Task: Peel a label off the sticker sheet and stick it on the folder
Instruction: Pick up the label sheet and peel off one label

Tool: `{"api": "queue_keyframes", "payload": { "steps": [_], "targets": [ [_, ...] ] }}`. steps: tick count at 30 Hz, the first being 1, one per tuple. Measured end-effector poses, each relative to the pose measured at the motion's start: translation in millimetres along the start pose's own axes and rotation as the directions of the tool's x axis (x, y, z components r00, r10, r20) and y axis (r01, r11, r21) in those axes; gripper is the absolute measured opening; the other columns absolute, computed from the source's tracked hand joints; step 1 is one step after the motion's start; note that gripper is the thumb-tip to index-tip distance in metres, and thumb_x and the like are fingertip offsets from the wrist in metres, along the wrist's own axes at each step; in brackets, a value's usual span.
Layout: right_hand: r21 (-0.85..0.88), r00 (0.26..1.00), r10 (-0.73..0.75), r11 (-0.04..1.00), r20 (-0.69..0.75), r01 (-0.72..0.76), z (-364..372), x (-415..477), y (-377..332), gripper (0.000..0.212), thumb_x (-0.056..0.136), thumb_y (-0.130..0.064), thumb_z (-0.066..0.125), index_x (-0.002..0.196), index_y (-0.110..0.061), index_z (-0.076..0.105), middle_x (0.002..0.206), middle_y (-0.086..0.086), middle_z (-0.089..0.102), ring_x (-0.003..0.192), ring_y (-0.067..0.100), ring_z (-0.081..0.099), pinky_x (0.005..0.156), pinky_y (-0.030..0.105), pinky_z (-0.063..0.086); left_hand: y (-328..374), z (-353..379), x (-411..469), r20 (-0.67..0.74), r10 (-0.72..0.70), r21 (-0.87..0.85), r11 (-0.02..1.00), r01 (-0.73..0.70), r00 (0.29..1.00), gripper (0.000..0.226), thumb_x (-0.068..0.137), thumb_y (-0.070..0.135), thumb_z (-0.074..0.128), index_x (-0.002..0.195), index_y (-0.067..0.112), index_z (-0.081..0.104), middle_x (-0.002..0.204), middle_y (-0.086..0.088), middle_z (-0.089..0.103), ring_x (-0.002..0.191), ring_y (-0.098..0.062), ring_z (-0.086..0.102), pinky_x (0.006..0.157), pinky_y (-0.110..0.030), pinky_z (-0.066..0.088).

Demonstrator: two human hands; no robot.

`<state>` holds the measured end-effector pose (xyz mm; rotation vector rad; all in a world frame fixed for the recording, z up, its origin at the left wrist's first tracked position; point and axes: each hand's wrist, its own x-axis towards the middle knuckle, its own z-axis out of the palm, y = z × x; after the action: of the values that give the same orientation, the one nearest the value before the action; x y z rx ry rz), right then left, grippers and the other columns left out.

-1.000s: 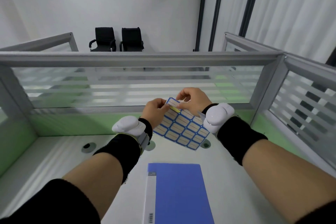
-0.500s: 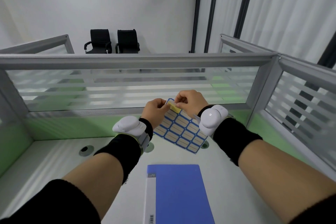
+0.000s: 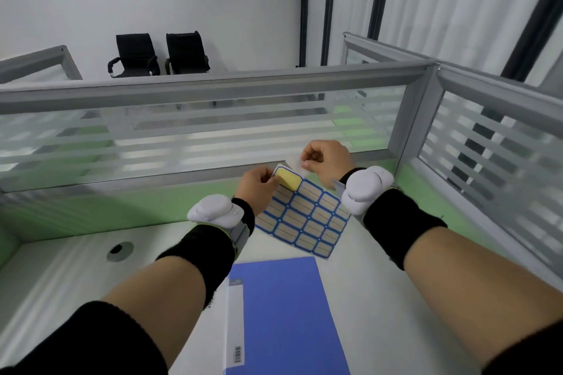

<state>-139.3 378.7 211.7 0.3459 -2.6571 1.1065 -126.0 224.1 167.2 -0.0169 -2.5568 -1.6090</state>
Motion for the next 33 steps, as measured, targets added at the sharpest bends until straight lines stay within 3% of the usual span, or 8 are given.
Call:
{"api": "queue_keyframes", "payload": {
  "steps": [4, 8, 12, 16, 22, 25, 29, 33],
  "targets": [
    [0.028, 0.992, 0.112, 0.994, -0.066, -0.110, -19.0, -8.1, 43.0, 0.012, 0.079, 0.002, 0.065, 0.089, 0.008, 0.068, 0.077, 0.008, 0.057, 0.074, 0.018, 0.050, 0.070, 0.023, 0.037, -3.6, 33.6, 4.6, 0.041, -0.028, 0.032, 0.999, 0.027, 0.999, 0.037, 0.088, 0.010, 0.053, 0.054, 0.020, 0.043, 0.051, 0.000, 0.035, 0.048, -0.013, 0.029, 0.049, -0.026, 0.025],
    [0.006, 0.971, 0.209, 0.978, -0.112, -0.210, -37.9, -25.4, 84.5, 0.014, 0.079, -0.001, 0.067, 0.091, 0.006, 0.069, 0.076, 0.007, 0.056, 0.074, 0.016, 0.049, 0.068, 0.019, 0.034, -4.0, 76.6, 4.6, 0.124, -0.055, 0.045, 0.998, 0.050, 0.991, 0.037, 0.087, 0.010, 0.055, 0.054, 0.022, 0.045, 0.050, -0.001, 0.036, 0.048, -0.015, 0.029, 0.049, -0.027, 0.025],
    [0.043, 0.943, 0.310, 0.951, -0.118, -0.307, -47.8, -48.5, 126.1, 0.017, 0.079, -0.001, 0.067, 0.093, 0.008, 0.069, 0.078, 0.007, 0.057, 0.075, 0.015, 0.049, 0.051, 0.016, 0.033, -5.4, 132.5, -4.8, 0.202, -0.106, 0.062, 0.994, 0.095, 0.974, 0.018, 0.087, 0.017, 0.057, 0.070, 0.013, 0.055, 0.067, -0.009, 0.050, 0.064, -0.021, 0.043, 0.061, -0.028, 0.035],
    [0.068, 0.908, 0.393, 0.919, -0.146, -0.388, -53.7, -70.2, 161.0, 0.015, 0.079, -0.003, 0.068, 0.091, 0.006, 0.070, 0.087, 0.020, 0.070, 0.074, 0.014, 0.052, 0.046, -0.003, 0.033, -9.6, 180.0, -15.5, 0.293, -0.138, 0.102, 0.988, 0.113, 0.946, 0.018, 0.088, 0.019, 0.055, 0.090, 0.005, 0.065, 0.077, -0.009, 0.054, 0.072, -0.020, 0.047, 0.063, -0.026, 0.034],
    [0.068, 0.834, 0.537, 0.844, -0.125, -0.533, -58.3, -103.1, 208.9, 0.015, 0.080, -0.007, 0.068, 0.092, 0.001, 0.070, 0.089, 0.016, 0.071, 0.076, 0.014, 0.054, 0.071, 0.017, 0.038, -21.9, 240.8, -36.7, 0.413, -0.212, 0.079, 0.977, 0.197, 0.886, 0.010, 0.088, 0.018, 0.055, 0.081, 0.011, 0.058, 0.081, -0.012, 0.055, 0.076, -0.021, 0.048, 0.070, -0.030, 0.037],
    [0.062, 0.811, 0.574, 0.819, -0.112, -0.571, -56.8, -116.6, 227.2, 0.014, 0.080, -0.008, 0.068, 0.092, 0.000, 0.070, 0.093, 0.016, 0.072, 0.077, 0.013, 0.054, 0.067, 0.016, 0.038, -30.8, 262.5, -43.6, 0.433, -0.249, 0.069, 0.967, 0.244, 0.866, 0.010, 0.088, 0.016, 0.055, 0.081, 0.010, 0.055, 0.083, -0.015, 0.056, 0.078, -0.023, 0.050, 0.073, -0.035, 0.043],
    [0.057, 0.798, 0.594, 0.804, -0.098, -0.591, -53.7, -131.0, 245.2, 0.014, 0.080, -0.007, 0.068, 0.091, 0.002, 0.070, 0.078, 0.007, 0.060, 0.075, 0.015, 0.051, 0.049, 0.016, 0.032, -42.3, 282.0, -49.8, 0.418, -0.301, 0.072, 0.951, 0.299, 0.857, 0.015, 0.087, 0.014, 0.055, 0.090, 0.003, 0.063, 0.084, -0.015, 0.058, 0.080, -0.023, 0.053, 0.083, -0.044, 0.049],
    [0.046, 0.777, 0.622, 0.782, -0.096, -0.621, -46.3, -138.7, 260.0, 0.014, 0.079, -0.006, 0.068, 0.090, 0.001, 0.070, 0.077, 0.005, 0.058, 0.074, 0.016, 0.052, 0.062, 0.018, 0.036, -54.8, 293.6, -52.2, 0.412, -0.355, 0.066, 0.930, 0.362, 0.839, 0.019, 0.089, 0.014, 0.053, 0.097, -0.001, 0.062, 0.102, -0.028, 0.065, 0.088, -0.031, 0.059, 0.090, -0.051, 0.049]
  ]
}}
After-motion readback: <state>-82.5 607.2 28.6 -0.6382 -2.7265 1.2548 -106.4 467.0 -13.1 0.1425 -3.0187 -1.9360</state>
